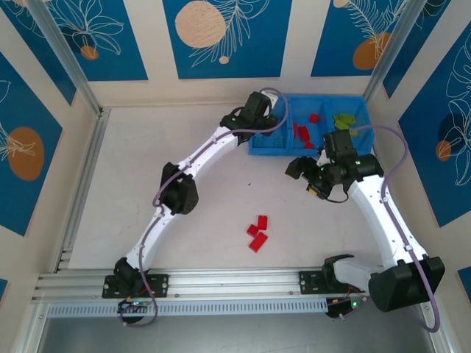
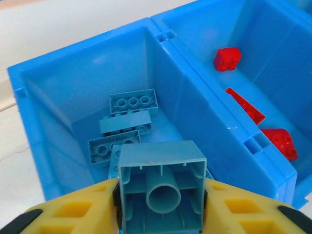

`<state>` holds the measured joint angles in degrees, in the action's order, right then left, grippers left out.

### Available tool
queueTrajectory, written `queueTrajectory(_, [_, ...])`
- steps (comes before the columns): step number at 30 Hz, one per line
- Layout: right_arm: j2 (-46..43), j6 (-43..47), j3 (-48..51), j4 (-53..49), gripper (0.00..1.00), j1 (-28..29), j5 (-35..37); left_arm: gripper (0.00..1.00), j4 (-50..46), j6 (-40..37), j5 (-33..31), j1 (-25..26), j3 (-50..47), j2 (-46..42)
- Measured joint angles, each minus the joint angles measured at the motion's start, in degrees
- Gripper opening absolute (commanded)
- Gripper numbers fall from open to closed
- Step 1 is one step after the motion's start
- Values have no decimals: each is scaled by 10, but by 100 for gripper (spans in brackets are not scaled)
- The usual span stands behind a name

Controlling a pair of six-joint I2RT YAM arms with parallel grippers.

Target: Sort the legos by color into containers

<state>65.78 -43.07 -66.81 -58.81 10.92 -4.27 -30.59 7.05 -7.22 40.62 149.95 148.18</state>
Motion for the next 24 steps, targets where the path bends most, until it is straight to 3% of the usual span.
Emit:
queueTrajectory(6, [-19, 0, 11, -6, 81, 0, 4, 52, -6, -2, 2, 0, 6, -14])
queueTrajectory(9, [-20, 0, 27, -3, 81, 9, 9, 52, -3, -2, 4, 0, -49, -66])
queueTrajectory(14, [-9, 1, 54, 5, 83, 80, 37, 54, 42, -1, 15, 0, -261, -244])
queueTrajectory(19, [61, 2, 55, 11, 86, 185, 68, 56, 116, -11, 29, 0, -492, -458])
queueTrajectory(24, [148, 7, 55, 28, 86, 254, 85, 71, 147, -62, 58, 0, -691, -641])
